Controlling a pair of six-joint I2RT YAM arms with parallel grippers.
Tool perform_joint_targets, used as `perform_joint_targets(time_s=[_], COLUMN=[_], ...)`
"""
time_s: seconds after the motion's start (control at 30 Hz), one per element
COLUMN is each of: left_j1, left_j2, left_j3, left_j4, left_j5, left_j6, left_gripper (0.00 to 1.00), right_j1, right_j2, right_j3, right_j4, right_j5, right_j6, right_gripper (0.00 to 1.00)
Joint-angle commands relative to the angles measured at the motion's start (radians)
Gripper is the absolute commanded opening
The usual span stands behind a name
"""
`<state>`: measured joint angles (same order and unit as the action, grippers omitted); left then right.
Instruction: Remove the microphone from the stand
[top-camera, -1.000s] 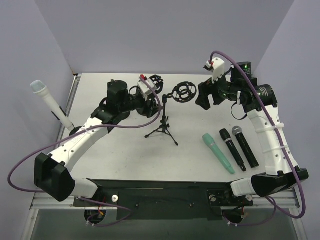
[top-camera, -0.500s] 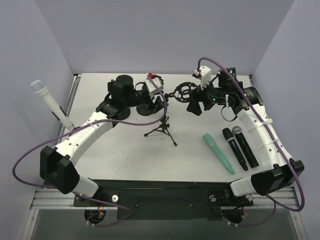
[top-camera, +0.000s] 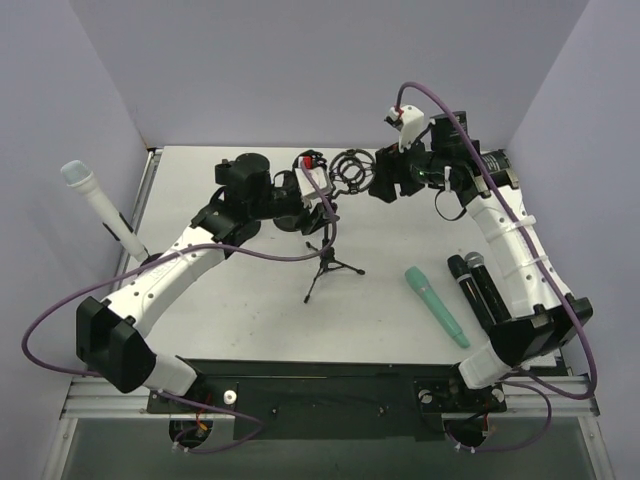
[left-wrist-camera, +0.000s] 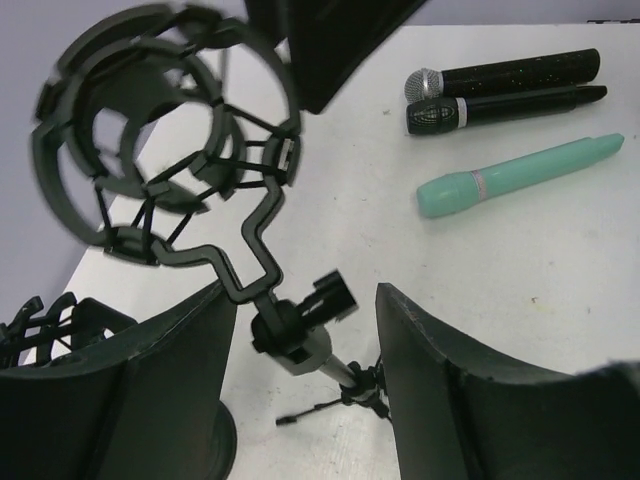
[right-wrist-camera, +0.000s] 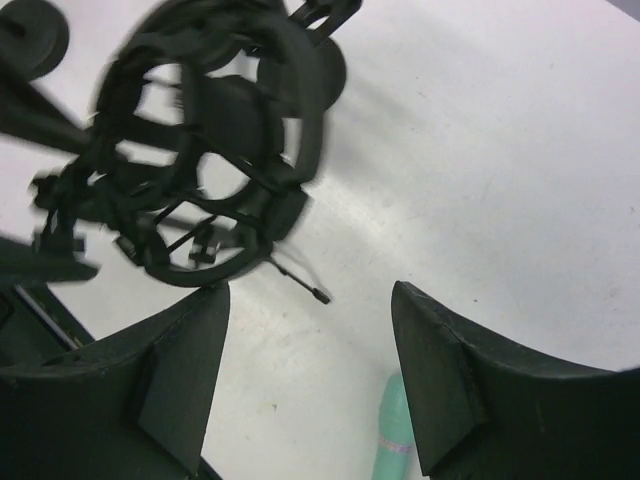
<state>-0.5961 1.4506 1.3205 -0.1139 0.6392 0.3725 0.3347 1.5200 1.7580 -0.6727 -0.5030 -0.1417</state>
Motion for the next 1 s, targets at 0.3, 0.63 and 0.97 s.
perform_joint_targets(time_s=[0.3,0.63,0.97], left_j1=[-0.031,0.019,0.028], left_j2=[-0.138,-0.150,-0.072], left_j3=[-0.040,-0.118,-0.181], left_j4=[-0.082,0.013,0.253], left_j5=[-0.093,-0.075,0.080], left_j6=[-0.088,-0.198,-0.155], left_gripper=[0.68,0.71,0.73], right_j1=[-0.006,-0.065,-0.071], right_j2=[0.166,0.002,-0.199], right_j3=[0.106,-0.037,-0.259], right_j4=[0.128,0.050,-0.051], right_j5=[0.090,0.107,-0.001], right_j6=[0.200,0.097,0.016], right_gripper=[0.59,0.63,0.64])
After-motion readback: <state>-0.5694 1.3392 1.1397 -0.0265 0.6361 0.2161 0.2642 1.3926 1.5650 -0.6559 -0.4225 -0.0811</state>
